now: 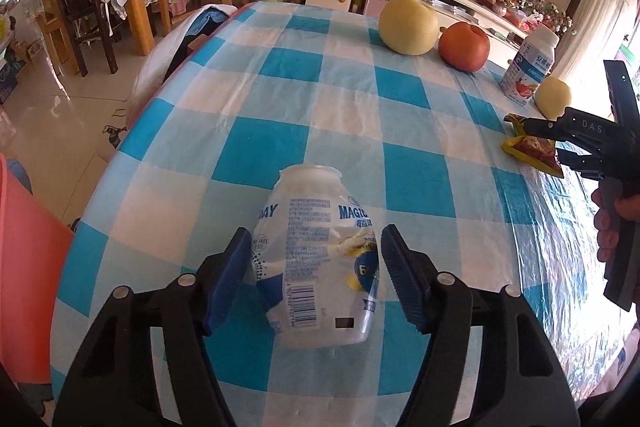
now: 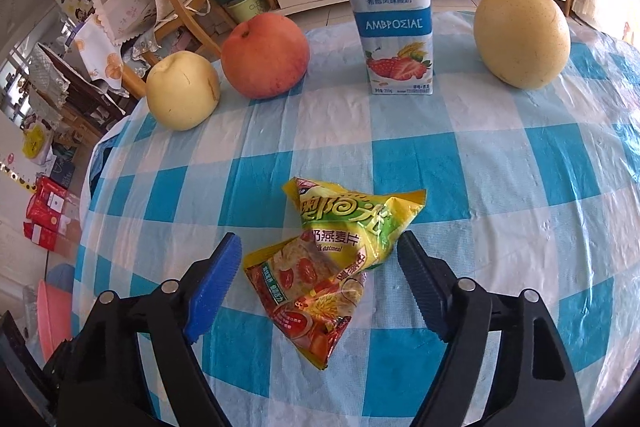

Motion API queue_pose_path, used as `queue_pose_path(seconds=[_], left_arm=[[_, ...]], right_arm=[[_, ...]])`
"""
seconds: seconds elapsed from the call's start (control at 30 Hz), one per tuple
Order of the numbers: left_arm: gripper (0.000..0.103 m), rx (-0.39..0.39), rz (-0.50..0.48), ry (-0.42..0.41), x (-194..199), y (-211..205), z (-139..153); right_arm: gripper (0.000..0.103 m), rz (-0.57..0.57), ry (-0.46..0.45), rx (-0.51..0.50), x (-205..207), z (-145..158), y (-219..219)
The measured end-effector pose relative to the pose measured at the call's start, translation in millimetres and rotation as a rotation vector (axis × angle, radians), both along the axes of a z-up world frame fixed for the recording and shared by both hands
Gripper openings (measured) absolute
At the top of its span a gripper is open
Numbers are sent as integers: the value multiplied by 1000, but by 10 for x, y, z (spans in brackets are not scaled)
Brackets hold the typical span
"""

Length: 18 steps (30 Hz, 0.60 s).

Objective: Collect trash
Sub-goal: 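Grasp the white Magicday bottle with the left tool while the right tool grasps the yellow snack bag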

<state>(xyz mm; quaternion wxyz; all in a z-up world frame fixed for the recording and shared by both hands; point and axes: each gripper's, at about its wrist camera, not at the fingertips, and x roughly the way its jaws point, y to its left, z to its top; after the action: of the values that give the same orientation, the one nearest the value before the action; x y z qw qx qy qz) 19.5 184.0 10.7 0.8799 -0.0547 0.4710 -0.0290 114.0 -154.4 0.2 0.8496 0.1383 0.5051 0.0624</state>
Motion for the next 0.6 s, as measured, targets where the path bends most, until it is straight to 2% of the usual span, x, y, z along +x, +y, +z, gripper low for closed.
queue_pose_path(seconds=[0.6], left_arm=[[62, -30, -15, -26, -44, -43, 37]], right_arm=[[61, 115, -54, -177, -43, -40, 247]])
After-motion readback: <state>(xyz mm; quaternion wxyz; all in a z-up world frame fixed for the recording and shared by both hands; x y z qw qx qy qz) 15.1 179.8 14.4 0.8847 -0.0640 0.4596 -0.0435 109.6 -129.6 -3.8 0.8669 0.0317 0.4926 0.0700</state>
